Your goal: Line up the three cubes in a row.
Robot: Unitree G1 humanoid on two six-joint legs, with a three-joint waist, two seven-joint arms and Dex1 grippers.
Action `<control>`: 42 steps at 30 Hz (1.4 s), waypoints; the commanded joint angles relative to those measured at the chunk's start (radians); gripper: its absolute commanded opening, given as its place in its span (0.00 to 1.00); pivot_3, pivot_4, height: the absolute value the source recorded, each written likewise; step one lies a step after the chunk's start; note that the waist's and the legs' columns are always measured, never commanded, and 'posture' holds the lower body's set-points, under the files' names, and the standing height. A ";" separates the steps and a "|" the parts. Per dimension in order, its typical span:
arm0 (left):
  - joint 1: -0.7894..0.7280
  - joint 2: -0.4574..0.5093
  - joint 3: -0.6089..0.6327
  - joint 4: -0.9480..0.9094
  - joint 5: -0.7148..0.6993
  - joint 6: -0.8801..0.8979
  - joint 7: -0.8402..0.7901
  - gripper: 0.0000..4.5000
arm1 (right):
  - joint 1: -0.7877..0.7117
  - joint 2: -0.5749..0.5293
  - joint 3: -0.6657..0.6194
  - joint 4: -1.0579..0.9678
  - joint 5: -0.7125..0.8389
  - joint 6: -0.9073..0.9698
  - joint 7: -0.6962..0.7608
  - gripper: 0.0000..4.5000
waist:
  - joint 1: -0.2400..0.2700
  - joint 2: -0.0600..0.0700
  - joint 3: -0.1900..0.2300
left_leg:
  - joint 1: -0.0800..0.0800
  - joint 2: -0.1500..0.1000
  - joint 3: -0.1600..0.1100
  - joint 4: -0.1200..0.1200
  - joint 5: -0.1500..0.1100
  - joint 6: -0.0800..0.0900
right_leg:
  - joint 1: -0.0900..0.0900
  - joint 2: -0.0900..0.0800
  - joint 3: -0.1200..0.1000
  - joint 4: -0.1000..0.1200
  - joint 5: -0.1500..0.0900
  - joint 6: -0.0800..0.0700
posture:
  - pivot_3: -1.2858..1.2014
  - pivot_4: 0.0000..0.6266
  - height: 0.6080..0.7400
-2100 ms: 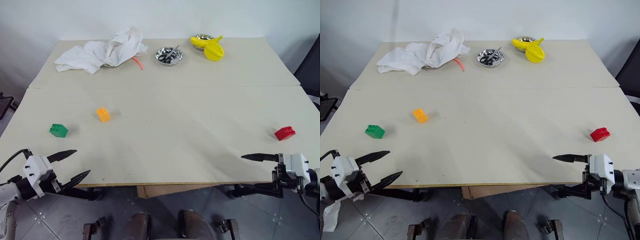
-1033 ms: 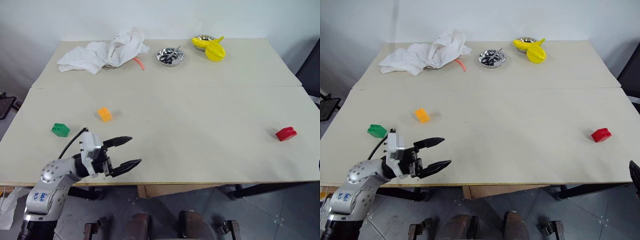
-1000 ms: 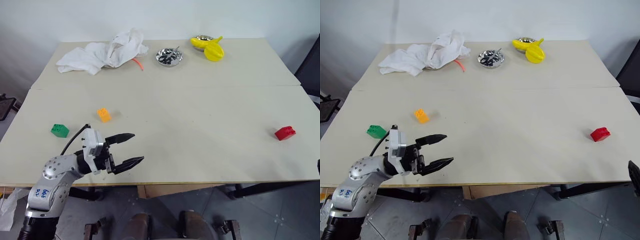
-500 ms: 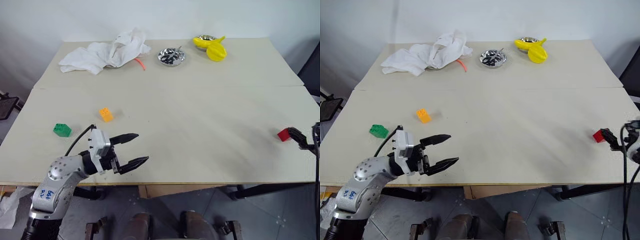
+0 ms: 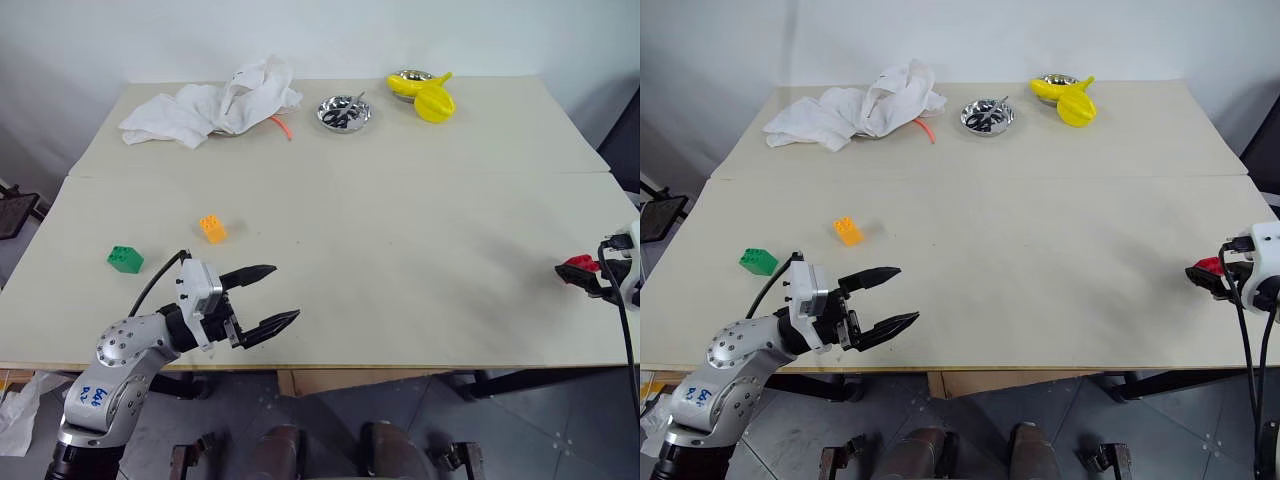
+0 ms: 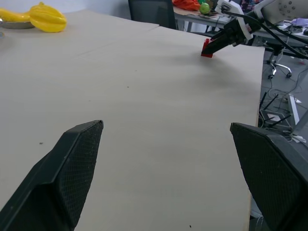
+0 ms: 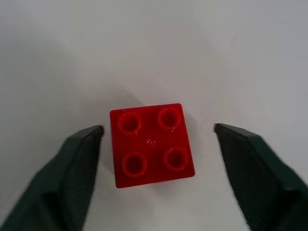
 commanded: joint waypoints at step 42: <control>0.236 0.077 0.234 0.098 -0.009 -0.160 -0.153 1.00 | -0.495 0.321 0.706 0.282 0.045 -0.865 0.861 0.33 | -0.026 -0.004 0.003 | 0.000 0.004 -0.003 0.000 -0.002 -0.003 | -0.001 0.003 -0.003 -0.001 0.000 -0.001 | 0.52 0.24 1.00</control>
